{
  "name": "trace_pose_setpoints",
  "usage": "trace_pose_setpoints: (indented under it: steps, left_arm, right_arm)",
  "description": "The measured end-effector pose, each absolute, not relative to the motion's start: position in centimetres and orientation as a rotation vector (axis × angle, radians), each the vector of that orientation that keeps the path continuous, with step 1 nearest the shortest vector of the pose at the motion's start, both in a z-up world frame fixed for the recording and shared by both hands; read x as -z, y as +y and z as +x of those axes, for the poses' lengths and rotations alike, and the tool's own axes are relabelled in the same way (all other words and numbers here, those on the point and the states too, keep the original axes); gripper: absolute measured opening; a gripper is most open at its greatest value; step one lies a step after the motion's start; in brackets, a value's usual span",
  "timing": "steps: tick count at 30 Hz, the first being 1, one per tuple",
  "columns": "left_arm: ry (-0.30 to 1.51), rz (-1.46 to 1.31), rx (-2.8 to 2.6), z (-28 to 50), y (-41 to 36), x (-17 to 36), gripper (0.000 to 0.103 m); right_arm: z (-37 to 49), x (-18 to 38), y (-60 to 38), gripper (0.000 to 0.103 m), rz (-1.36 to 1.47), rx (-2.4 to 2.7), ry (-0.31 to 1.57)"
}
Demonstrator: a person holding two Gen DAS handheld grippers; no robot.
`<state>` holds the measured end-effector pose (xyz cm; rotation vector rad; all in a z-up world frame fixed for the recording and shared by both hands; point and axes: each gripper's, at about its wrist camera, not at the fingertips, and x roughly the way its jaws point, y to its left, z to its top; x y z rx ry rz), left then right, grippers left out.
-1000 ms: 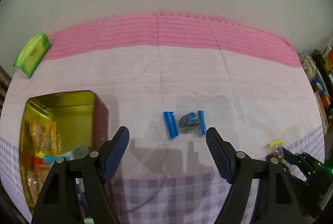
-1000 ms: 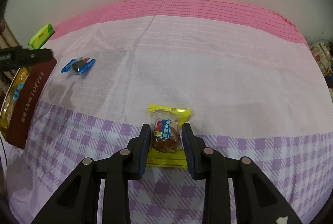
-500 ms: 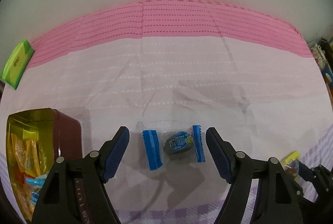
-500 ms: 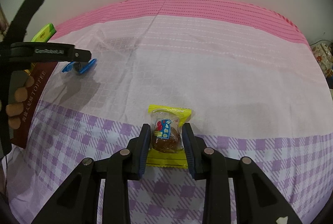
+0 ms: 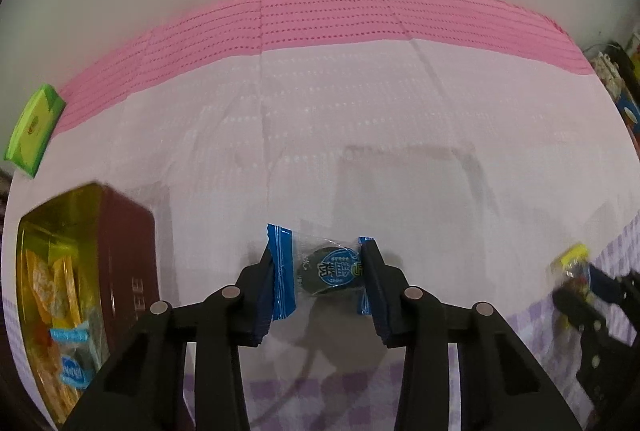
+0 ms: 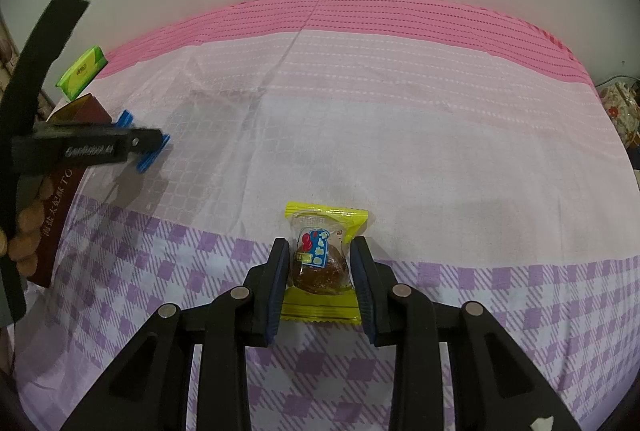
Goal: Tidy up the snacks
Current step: 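Lift the blue twist-wrapped candy and carry it over the gold tin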
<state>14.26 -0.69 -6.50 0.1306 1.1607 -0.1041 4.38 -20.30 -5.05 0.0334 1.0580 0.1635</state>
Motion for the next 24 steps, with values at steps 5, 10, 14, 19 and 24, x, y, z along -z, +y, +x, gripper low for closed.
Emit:
trace_pose_setpoints:
  steps: [5,10,14,19,24]
  left_arm:
    - [1.168,0.123,0.098,12.7,-0.4,6.3,0.040]
    - [1.169,0.102,0.094,11.4,0.0,5.7,0.040]
    - [1.154,0.095,0.094,10.4,0.1,4.8,0.040]
    - [1.140,0.087,0.105,9.4,0.1,3.6,0.040]
    - [1.129,0.073,0.114,8.2,0.6,2.2,0.040]
  right_arm:
    - [4.4,5.1,-20.3,0.031,0.028,-0.163,1.059]
    - [4.4,5.1,-20.2,0.031,0.016,-0.160,1.057]
    - [4.3,5.1,-20.1,0.031,0.008,-0.160,1.057]
    - [4.3,5.1,-19.8,0.031,-0.005,-0.154,1.056]
    - [4.2,5.1,-19.6,0.031,-0.009,-0.145,1.055]
